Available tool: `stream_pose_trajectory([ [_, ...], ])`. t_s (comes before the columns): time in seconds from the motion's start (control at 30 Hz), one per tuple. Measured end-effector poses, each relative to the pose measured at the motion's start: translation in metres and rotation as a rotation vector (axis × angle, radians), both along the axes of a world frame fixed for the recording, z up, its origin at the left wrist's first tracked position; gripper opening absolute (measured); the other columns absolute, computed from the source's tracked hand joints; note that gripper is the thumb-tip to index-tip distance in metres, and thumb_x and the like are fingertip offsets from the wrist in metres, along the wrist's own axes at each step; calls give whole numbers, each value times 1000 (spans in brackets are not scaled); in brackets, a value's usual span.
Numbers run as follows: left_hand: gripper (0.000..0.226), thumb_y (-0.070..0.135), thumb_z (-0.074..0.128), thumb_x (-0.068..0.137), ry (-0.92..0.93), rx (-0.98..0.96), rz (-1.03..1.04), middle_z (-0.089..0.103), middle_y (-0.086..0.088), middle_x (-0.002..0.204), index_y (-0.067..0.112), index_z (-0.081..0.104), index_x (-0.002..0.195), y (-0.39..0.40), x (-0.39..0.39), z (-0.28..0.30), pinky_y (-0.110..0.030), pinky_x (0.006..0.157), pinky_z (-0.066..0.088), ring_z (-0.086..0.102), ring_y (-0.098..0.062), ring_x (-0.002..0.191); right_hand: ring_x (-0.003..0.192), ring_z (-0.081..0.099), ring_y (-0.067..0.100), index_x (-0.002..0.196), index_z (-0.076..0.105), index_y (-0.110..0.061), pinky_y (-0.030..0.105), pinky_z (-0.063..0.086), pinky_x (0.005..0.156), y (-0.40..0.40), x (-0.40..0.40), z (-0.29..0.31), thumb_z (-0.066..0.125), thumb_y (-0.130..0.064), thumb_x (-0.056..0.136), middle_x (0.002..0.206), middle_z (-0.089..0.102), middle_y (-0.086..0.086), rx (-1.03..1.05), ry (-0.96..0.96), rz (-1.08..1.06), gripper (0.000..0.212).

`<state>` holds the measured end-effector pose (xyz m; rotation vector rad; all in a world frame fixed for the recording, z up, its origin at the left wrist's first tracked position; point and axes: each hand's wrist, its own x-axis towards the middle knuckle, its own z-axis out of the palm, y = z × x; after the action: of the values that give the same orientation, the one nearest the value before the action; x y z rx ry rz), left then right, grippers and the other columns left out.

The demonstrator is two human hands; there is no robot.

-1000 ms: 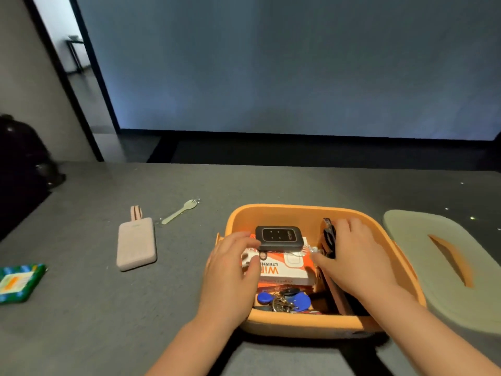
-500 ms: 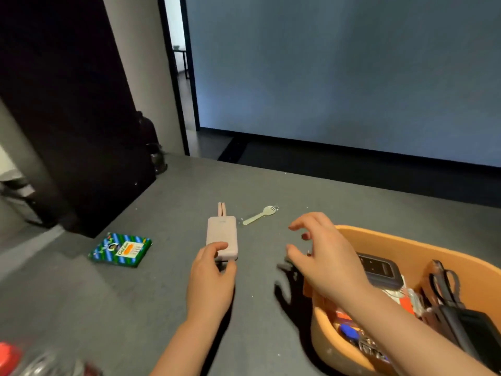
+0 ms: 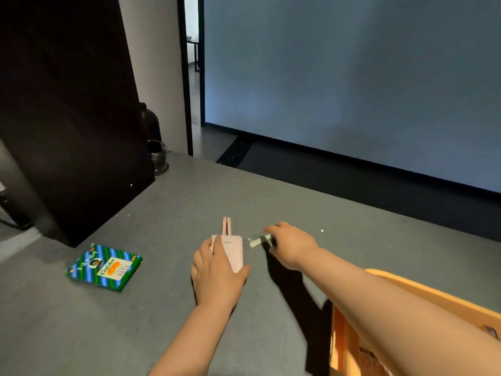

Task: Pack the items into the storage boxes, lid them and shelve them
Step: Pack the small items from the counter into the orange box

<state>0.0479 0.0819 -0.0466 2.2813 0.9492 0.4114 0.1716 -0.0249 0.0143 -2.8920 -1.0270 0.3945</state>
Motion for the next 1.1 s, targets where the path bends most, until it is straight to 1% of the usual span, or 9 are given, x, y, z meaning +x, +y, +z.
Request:
stream_pose_trajectory([
  [0.23,100,59,69,57,29,7,61,40,-1,129,27,23,140,5,4,-10,-35,96,32,34,-24,117,118,48,29,133,46,-21,39,47,86,20,18,-27,57,-22,93,129,46,5,-88,17,4,41],
  [0.33,87,44,68,59,28,3,51,45,-3,119,26,30,135,5,3,-9,-34,88,35,36,-25,110,107,55,29,118,50,-14,33,40,72,23,13,-29,57,-15,91,120,55,8,-124,-33,-8,28],
  [0.47,62,36,67,56,-5,-9,18,48,-1,102,26,44,114,0,-10,-5,-32,74,35,37,-23,95,100,60,30,113,57,-8,31,39,69,22,-3,-15,52,-7,92,114,62,9,-224,-52,3,22],
  [0.53,59,35,67,54,-40,-41,-5,49,1,95,27,48,109,-1,-23,-5,-30,69,35,36,-21,90,87,58,29,108,58,-10,33,41,66,18,-11,6,50,-9,93,107,63,10,-113,-67,-21,17],
  [0.6,63,34,70,54,-92,-105,-20,51,1,95,29,51,114,-4,-37,-1,-27,67,33,35,-19,91,79,57,27,100,56,-14,35,43,62,2,-17,36,47,-19,96,96,63,7,134,-66,-77,11],
  [0.7,74,35,75,54,-215,-180,-1,50,3,99,29,50,124,-19,-59,24,-31,76,32,32,-16,94,75,57,20,88,56,-20,36,45,64,-58,-33,87,49,-28,95,81,61,-4,543,-120,-136,13],
  [0.8,85,34,81,58,-313,-209,-84,48,3,108,31,45,134,-44,-76,63,-34,84,32,36,-20,105,70,56,9,84,60,-21,25,43,64,-145,-57,117,57,-26,92,77,62,-6,819,-211,-269,10],
  [0.9,95,24,86,59,-393,-229,-209,45,11,111,31,38,141,-76,-78,97,-34,87,35,38,-15,113,70,57,3,81,61,-25,14,42,60,-224,-77,116,60,-25,91,76,63,-8,878,-261,-472,10],
  [1.1,92,32,86,54,-519,-259,-466,45,21,106,43,38,131,-150,-73,129,-21,75,34,35,-2,106,73,63,10,77,58,-26,24,49,63,-293,-106,75,66,-22,86,76,65,-7,807,-235,-702,13],
])
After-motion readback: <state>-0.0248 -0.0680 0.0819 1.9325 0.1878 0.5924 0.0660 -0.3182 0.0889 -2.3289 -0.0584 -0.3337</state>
